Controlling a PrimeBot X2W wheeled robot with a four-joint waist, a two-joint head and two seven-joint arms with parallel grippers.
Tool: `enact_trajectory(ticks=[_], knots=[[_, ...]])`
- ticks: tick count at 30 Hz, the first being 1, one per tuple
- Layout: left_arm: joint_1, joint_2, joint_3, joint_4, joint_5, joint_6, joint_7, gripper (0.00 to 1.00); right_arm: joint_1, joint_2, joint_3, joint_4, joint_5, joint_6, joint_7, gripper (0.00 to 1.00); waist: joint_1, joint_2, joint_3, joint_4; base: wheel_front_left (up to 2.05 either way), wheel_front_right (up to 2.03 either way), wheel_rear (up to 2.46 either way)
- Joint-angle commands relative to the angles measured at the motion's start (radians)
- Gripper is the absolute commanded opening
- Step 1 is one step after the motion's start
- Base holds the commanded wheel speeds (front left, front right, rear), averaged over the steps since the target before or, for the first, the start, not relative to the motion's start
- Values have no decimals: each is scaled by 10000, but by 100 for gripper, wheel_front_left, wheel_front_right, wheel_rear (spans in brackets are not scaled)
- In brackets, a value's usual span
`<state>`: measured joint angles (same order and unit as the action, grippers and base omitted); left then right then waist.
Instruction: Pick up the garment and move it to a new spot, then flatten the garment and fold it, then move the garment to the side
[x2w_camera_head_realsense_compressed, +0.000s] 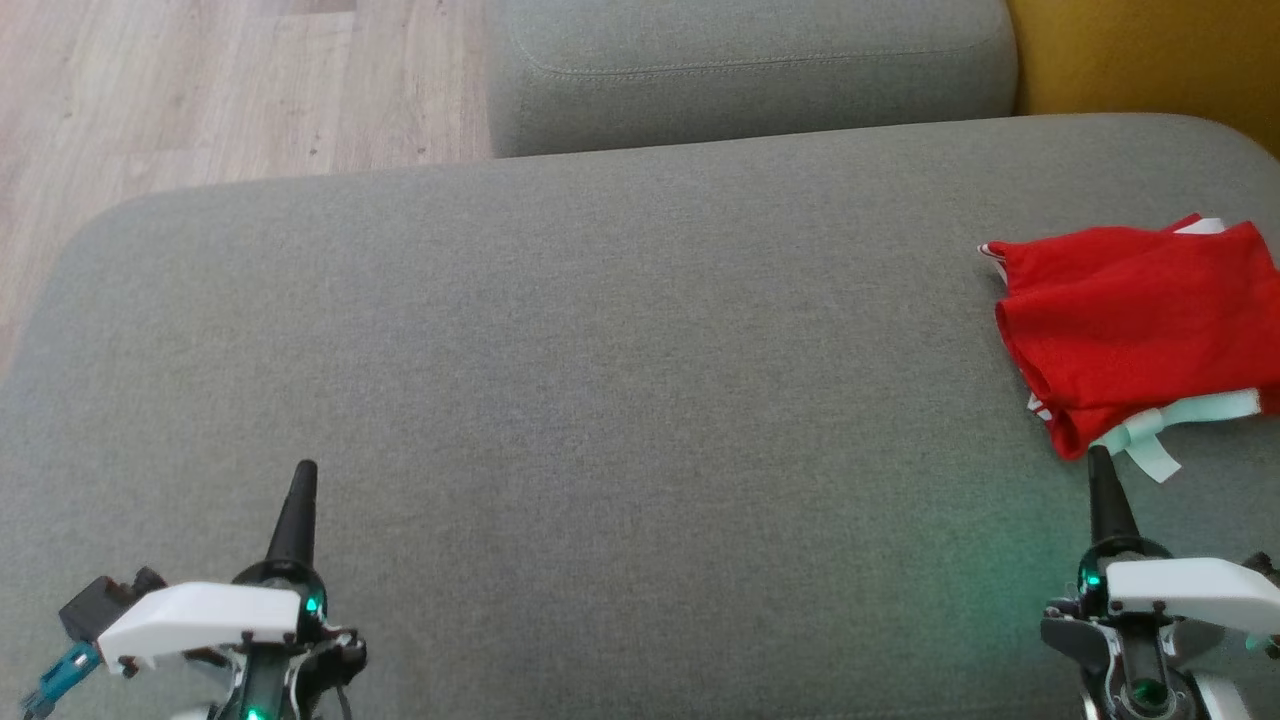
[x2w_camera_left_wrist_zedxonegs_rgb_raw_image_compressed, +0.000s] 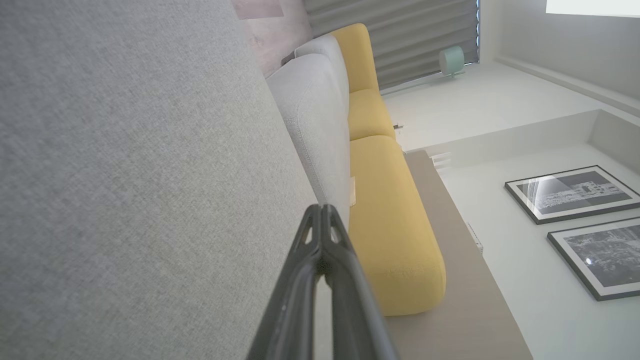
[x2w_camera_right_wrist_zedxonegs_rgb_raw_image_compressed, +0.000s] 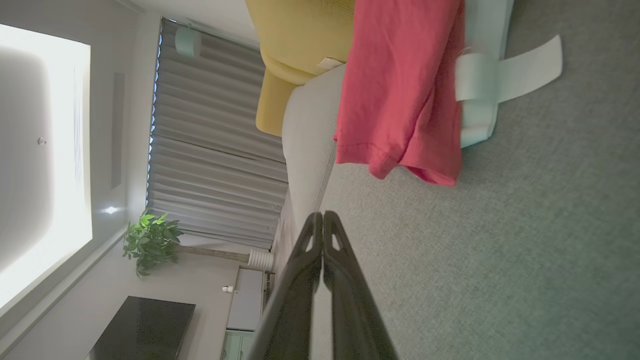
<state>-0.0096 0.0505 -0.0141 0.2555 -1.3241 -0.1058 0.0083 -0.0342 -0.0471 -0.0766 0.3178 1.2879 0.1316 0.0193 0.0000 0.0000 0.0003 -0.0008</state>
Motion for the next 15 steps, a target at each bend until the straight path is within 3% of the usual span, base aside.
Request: enact_trajectory(ticks=[1,15], knots=[[-592,151,390,-276,-230,-55,61,0,-603,-80,94,-420,280,-7,75,0,0,0,1,0,0,0,0],[-779,148,731,-193,-1617,-152,472,0,-667,-79,-110,-576,1762,-8,483,0,0,0,14,4,0,0,0]])
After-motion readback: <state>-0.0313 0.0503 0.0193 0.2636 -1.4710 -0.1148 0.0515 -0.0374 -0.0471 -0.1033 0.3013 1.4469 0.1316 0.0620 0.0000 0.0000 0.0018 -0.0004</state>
